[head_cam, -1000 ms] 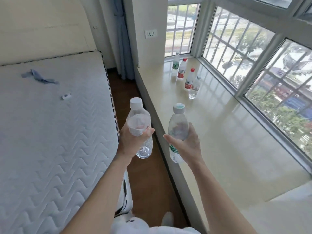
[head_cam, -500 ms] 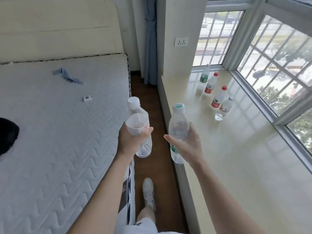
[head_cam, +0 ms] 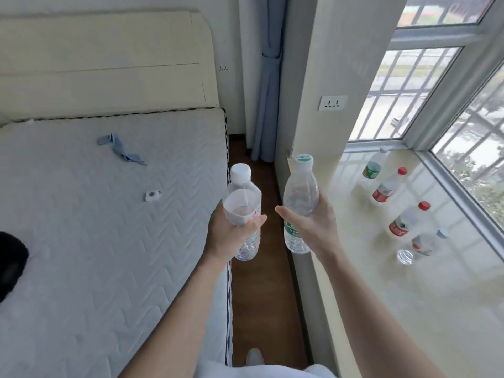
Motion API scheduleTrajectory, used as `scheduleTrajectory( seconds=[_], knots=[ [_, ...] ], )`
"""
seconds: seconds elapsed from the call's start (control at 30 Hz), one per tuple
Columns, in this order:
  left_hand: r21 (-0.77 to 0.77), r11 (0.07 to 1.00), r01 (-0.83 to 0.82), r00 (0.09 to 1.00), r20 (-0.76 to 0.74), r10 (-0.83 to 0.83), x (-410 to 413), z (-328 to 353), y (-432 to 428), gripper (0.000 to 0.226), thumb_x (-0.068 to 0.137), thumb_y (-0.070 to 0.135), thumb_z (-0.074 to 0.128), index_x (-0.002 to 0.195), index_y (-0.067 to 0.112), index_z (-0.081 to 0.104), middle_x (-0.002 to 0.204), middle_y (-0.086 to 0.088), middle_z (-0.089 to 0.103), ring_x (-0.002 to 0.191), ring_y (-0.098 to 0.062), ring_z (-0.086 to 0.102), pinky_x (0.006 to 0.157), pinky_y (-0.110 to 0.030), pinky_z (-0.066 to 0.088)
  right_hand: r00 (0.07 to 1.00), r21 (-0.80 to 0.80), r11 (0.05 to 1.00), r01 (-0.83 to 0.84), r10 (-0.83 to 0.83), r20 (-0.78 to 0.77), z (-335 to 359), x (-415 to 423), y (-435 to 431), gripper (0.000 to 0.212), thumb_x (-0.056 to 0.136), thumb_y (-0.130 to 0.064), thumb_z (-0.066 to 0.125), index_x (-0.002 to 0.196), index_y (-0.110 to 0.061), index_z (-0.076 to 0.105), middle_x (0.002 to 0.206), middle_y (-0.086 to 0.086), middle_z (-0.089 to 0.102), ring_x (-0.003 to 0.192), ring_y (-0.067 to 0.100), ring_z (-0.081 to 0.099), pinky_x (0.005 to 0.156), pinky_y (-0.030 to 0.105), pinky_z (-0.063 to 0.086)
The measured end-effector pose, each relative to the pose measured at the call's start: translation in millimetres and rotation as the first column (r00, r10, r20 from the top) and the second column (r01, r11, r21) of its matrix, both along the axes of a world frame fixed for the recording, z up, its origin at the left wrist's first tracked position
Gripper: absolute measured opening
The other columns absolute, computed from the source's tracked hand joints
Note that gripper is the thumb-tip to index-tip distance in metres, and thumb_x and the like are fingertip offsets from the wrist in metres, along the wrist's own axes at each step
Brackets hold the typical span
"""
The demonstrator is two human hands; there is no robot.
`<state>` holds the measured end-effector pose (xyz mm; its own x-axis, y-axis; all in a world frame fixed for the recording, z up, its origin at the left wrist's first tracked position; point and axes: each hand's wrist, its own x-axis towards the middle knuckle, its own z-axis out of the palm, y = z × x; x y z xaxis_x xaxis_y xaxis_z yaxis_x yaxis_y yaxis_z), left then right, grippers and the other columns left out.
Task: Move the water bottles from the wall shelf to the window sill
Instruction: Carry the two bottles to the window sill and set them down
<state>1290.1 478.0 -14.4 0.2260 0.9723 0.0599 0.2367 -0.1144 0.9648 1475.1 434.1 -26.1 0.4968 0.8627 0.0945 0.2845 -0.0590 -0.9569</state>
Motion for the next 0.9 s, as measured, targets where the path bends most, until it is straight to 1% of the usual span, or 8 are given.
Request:
scheduleTrajectory(
  seconds=[0.07, 0.17, 0.27, 0.33, 0.5, 0.67, 0.8, 0.9],
  knots=[
    [0.001, 1.000, -0.003, 1.000, -0.004, 0.003, 4, 0, 31, 0.047, 0.070, 0.031, 0.086, 0.103, 0.046, 0.056, 0.102, 0.019, 0.066, 0.096, 0.011, 0.060, 0.085, -0.023, 0.050, 1.000, 0.006, 1.000, -0.001, 0.001, -0.011, 0, 4, 31, 0.062, 0.061, -0.053, 0.086, 0.109, -0.023, 0.062, 0.101, -0.002, 0.072, 0.095, 0.016, 0.070, 0.086, 0.046, 0.058],
    [0.008, 1.000, -0.009, 1.000, 0.002, 0.009, 11, 2, 70, 0.046, 0.067, 0.035, 0.082, 0.101, 0.047, 0.055, 0.100, 0.024, 0.066, 0.095, 0.014, 0.059, 0.079, -0.014, 0.046, 1.000, 0.005, 1.000, -0.006, 0.007, -0.019, -4, 10, 64, 0.061, 0.063, -0.050, 0.088, 0.111, -0.024, 0.062, 0.102, -0.002, 0.072, 0.097, 0.016, 0.070, 0.086, 0.047, 0.058],
    [0.017, 0.999, 0.028, 1.000, 0.010, -0.028, 22, 1, 108, 0.050, 0.072, 0.026, 0.086, 0.101, 0.049, 0.052, 0.094, 0.037, 0.063, 0.093, 0.019, 0.057, 0.072, -0.006, 0.046, 1.000, 0.002, 1.000, 0.006, -0.006, -0.026, -7, 20, 99, 0.060, 0.064, -0.049, 0.088, 0.112, -0.025, 0.062, 0.103, -0.002, 0.071, 0.098, 0.016, 0.069, 0.086, 0.047, 0.059],
    [0.013, 0.999, 0.049, 0.998, 0.026, -0.049, 33, -1, 134, 0.051, 0.076, 0.016, 0.084, 0.102, 0.046, 0.052, 0.092, 0.040, 0.062, 0.092, 0.019, 0.058, 0.070, -0.002, 0.045, 0.999, 0.001, 1.000, 0.011, -0.011, -0.033, -10, 29, 122, 0.061, 0.063, -0.049, 0.088, 0.112, -0.024, 0.061, 0.103, -0.001, 0.071, 0.097, 0.016, 0.069, 0.086, 0.045, 0.059],
    [0.004, 0.999, 0.052, 0.997, 0.057, -0.052, 64, -12, 198, 0.046, 0.076, 0.016, 0.084, 0.110, 0.035, 0.060, 0.096, 0.025, 0.069, 0.096, 0.008, 0.063, 0.074, -0.006, 0.048, 0.999, -0.005, 1.000, 0.031, -0.031, -0.044, -22, 61, 177, 0.061, 0.062, -0.050, 0.088, 0.111, -0.025, 0.061, 0.101, -0.003, 0.071, 0.096, 0.015, 0.069, 0.087, 0.044, 0.059],
    [-0.010, 0.996, 0.083, 0.994, 0.072, -0.082, 122, -12, 279, 0.047, 0.076, 0.012, 0.083, 0.105, 0.039, 0.058, 0.095, 0.029, 0.067, 0.096, 0.009, 0.063, 0.075, -0.007, 0.049, 0.995, -0.022, 0.997, 0.076, -0.077, -0.060, -29, 116, 250, 0.064, 0.060, -0.054, 0.087, 0.113, -0.027, 0.061, 0.104, -0.004, 0.071, 0.099, 0.015, 0.069, 0.089, 0.047, 0.058],
    [-0.046, 0.994, 0.104, 0.992, 0.076, -0.100, 181, -14, 343, 0.049, 0.074, 0.011, 0.085, 0.111, 0.031, 0.059, 0.099, 0.019, 0.069, 0.095, 0.008, 0.064, 0.076, -0.009, 0.050, 0.990, -0.033, 0.992, 0.124, -0.126, -0.055, -26, 166, 298, 0.060, 0.062, -0.049, 0.089, 0.112, -0.028, 0.062, 0.102, -0.006, 0.071, 0.098, 0.013, 0.069, 0.088, 0.045, 0.059],
    [-0.066, 0.983, 0.174, 0.983, 0.067, -0.169, 231, -14, 384, 0.050, 0.071, 0.016, 0.087, 0.114, 0.022, 0.062, 0.104, 0.009, 0.070, 0.099, 0.001, 0.066, 0.081, -0.018, 0.053, 0.979, -0.038, 0.980, 0.195, -0.197, -0.056, -20, 212, 331, 0.056, 0.063, -0.044, 0.090, 0.110, -0.032, 0.061, 0.100, -0.009, 0.071, 0.095, 0.009, 0.069, 0.087, 0.044, 0.059]
  ],
)
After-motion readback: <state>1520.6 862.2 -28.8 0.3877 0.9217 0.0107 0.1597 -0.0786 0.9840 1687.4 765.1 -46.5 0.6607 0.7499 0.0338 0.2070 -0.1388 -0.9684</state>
